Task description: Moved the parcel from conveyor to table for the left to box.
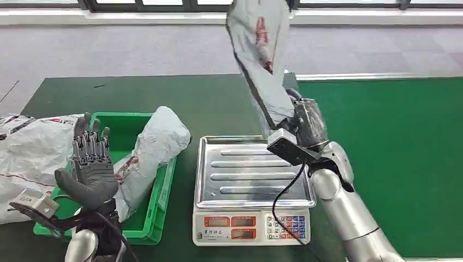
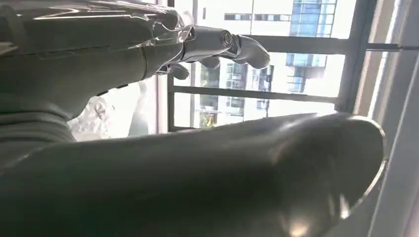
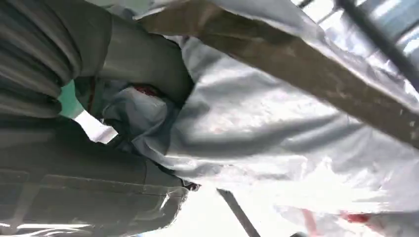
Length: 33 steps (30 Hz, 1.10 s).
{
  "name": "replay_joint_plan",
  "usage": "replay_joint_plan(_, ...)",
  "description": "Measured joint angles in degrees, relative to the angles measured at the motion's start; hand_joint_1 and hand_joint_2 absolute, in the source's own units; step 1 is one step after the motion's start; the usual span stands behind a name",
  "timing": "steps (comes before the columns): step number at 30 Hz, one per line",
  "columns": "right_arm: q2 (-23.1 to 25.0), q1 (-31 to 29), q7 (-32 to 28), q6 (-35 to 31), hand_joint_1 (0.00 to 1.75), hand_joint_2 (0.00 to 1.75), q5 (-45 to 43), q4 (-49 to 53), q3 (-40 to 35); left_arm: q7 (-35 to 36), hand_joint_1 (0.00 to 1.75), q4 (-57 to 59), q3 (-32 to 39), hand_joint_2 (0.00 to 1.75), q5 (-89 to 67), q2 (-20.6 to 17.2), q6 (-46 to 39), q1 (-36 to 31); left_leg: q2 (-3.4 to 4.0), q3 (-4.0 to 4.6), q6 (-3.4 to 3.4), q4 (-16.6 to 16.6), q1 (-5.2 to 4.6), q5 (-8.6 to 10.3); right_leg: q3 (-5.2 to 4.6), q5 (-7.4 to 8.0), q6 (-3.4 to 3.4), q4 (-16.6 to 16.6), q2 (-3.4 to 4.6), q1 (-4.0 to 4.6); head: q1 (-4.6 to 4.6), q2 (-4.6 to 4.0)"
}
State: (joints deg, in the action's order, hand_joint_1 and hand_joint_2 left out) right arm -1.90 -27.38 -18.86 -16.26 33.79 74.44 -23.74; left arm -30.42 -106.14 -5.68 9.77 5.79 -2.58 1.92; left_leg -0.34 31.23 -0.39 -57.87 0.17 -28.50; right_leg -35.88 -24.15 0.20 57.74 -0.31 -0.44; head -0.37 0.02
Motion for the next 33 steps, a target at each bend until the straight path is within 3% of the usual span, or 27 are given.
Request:
replay_joint_plan(7, 5.4, 0.5, 4.2, 8.8, 1.75, 1.75, -4.0, -2.2, -6.7, 1.3, 0.0, 0.4, -1.0, 0.0, 0.3, 0.0, -2.9, -0.8, 0.09, 0.02, -0.01, 0.0, 0.0, 0.0, -0.06, 0.02, -0.03, 0.0, 0.12, -0.01, 0.0, 0.0)
replay_joint_plan(14, 6.4, 0.6, 11.3, 17.5, 1.75, 1.75, -2.9, -2.4, -11.6, 1.9, 0.0, -0.8, -1.1, 0.0, -0.8, 0.0, -7.5, 0.8, 0.09, 0.04, -0.01, 0.0, -0.01, 0.0, -0.08, 0.02, -0.03, 0.0, 0.12, -0.01, -0.02, 0.0)
replay_joint_plan(26, 6.4, 0.7, 14.2, 19.8, 1.75, 1.75, -1.2, -2.4, -14.0, 2.3, 0.0, -2.7, -1.1, 0.0, -0.9, 0.0, -8.7, 2.1, 0.08, 0.05, -0.01, 0.0, -0.01, 0.0, -0.09, 0.03, -0.03, 0.0, 0.11, -0.01, -0.02, 0.0)
replay_joint_plan(27, 6.4, 0.7, 14.2, 19.9, 0.93, 1.75, -1.2, -2.4, -14.0, 2.3, 0.0, -2.7, -1.1, 0.0, -0.9, 0.0, -8.7, 2.2, 0.09, 0.05, -0.02, 0.0, -0.01, 0.0, -0.09, 0.02, -0.03, 0.0, 0.11, -0.01, 0.0, 0.0)
replay_joint_plan(28, 6.4, 0.7, 14.4, 20.0, 0.0, 1.75, -1.2, -2.4, -14.1, 2.3, 0.0, -2.8, -1.1, 0.0, -1.1, 0.0, -8.8, 2.2, 0.09, 0.05, -0.02, 0.0, -0.01, 0.0, -0.09, 0.02, -0.03, 0.0, 0.11, -0.01, 0.0, 0.0)
replay_joint_plan(33, 6.4, 0.4, 16.3, 20.6, 0.0, 1.75, 1.0, -2.5, -14.5, 2.3, 0.0, -3.2, -1.1, 0.0, -2.6, 0.1, -9.4, 2.3, 0.09, 0.06, -0.02, 0.0, -0.01, 0.01, -0.09, 0.03, -0.03, 0.0, 0.11, -0.01, -0.02, 0.0)
